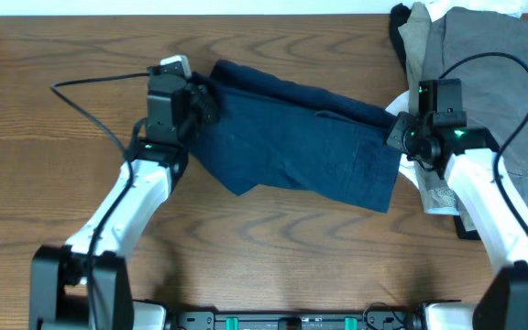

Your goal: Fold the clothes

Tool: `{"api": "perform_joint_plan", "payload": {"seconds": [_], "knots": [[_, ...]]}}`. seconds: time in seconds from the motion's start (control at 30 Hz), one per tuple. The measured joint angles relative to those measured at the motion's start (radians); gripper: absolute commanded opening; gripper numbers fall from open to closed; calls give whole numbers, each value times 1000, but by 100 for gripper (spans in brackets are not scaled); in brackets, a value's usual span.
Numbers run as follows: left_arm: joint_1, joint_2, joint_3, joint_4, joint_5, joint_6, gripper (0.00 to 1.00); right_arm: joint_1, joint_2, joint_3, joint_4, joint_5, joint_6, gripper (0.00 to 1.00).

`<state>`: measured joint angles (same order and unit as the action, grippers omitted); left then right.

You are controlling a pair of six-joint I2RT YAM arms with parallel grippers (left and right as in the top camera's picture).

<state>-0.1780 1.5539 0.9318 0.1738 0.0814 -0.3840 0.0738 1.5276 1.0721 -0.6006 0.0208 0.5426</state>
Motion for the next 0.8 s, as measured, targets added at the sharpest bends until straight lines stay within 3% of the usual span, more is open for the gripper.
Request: {"api": "perform_joint_plan", "payload": {"seconds": [0.3,0.6,0.67,0.7,0.77,0.8], "knots": [[-50,163,1,288,-45,64,6,-10,119,0,203,82,-11,1],[-52,297,1,430,-61,79,7,-18,240,0,371,104,-18,1],[-52,311,1,452,-62,84,24,-18,266,0,406,107,-21,1],[-52,315,1,459,-63,90,46,-18,278,0,424,109,-23,16],[-52,317,1,466,-68,92,99,-19,297,0,453,120,-23,64],[-52,317,1,468,-71,93,98,-22,302,0,460,125,-29,79]]}}
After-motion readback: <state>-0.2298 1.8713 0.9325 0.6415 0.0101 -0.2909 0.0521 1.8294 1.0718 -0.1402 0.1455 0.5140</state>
